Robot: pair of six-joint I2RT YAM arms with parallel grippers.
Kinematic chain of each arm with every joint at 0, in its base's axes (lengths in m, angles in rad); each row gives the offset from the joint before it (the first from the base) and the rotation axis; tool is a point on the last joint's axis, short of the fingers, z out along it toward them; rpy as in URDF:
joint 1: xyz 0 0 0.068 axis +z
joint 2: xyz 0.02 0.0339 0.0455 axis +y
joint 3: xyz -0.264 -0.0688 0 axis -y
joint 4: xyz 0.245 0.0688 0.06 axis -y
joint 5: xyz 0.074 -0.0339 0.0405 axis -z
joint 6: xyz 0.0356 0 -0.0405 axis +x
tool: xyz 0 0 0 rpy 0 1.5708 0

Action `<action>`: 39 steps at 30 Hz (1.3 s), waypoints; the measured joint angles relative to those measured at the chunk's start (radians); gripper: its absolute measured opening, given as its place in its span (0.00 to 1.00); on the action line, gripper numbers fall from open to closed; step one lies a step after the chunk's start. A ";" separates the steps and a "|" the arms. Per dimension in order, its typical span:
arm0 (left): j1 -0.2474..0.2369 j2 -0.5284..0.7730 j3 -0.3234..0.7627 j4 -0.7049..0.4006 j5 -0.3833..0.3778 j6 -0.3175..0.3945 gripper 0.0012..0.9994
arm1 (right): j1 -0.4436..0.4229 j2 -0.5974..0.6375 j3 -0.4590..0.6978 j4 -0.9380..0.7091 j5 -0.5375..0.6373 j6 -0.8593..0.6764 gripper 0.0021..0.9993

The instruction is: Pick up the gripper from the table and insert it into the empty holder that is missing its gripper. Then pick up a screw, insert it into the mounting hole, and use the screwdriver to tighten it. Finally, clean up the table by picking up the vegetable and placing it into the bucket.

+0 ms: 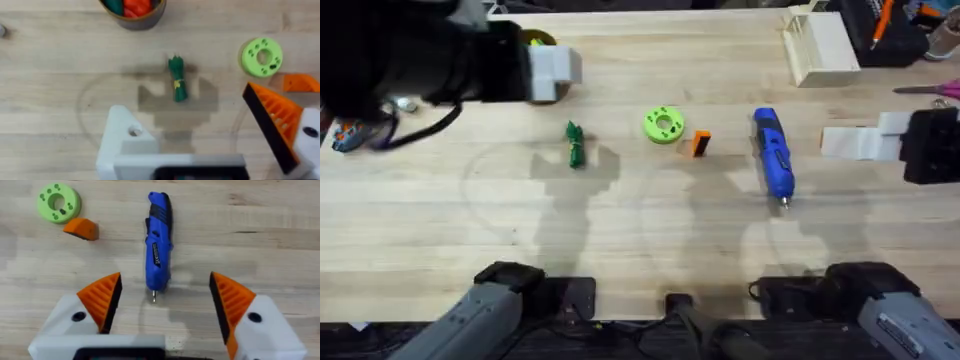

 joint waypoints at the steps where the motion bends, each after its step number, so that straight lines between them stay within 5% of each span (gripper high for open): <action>1: 0.000 -0.042 -0.020 0.021 -0.004 0.000 0.99 | 0.000 0.000 0.000 0.000 0.000 0.000 0.99; 11: 0.000 -0.295 -0.115 0.093 -0.056 0.004 0.99 | 0.000 0.000 0.000 0.000 0.000 0.000 0.99; 26: 0.000 -0.300 -0.121 0.116 -0.094 0.005 0.99 | 0.000 0.000 0.000 0.000 0.000 0.000 0.99; 39: 0.000 -0.232 -0.123 0.328 -0.136 0.007 0.99 | 0.000 0.000 0.000 0.000 0.000 0.000 0.99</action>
